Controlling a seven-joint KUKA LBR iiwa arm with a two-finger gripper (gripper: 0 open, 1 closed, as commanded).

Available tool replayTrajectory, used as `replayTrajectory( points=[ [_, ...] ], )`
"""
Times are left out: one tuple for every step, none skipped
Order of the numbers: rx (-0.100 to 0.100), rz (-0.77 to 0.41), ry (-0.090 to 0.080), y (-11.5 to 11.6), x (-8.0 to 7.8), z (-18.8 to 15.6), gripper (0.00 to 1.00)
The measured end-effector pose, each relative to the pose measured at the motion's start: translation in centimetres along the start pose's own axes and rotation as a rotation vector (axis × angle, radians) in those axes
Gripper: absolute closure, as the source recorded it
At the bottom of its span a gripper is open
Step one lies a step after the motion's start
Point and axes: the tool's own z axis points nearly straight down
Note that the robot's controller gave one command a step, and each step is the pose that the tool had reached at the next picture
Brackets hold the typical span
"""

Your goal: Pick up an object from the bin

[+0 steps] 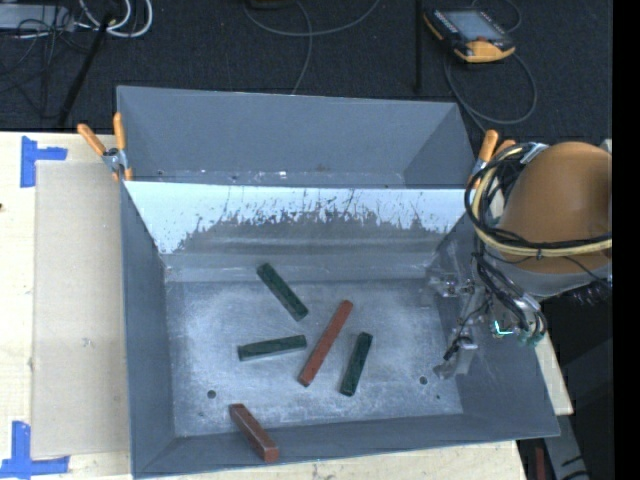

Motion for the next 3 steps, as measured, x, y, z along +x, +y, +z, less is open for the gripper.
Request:
replayTrajectory(
  points=[
    [0.002,-0.139,-0.017,4.8,-4.4,13.2,0.00],
    [0.003,-0.352,-0.012,7.3,-0.3,13.0,0.00],
    [0.003,-0.354,-0.008,7.3,-0.2,13.2,1.00]
  ],
)
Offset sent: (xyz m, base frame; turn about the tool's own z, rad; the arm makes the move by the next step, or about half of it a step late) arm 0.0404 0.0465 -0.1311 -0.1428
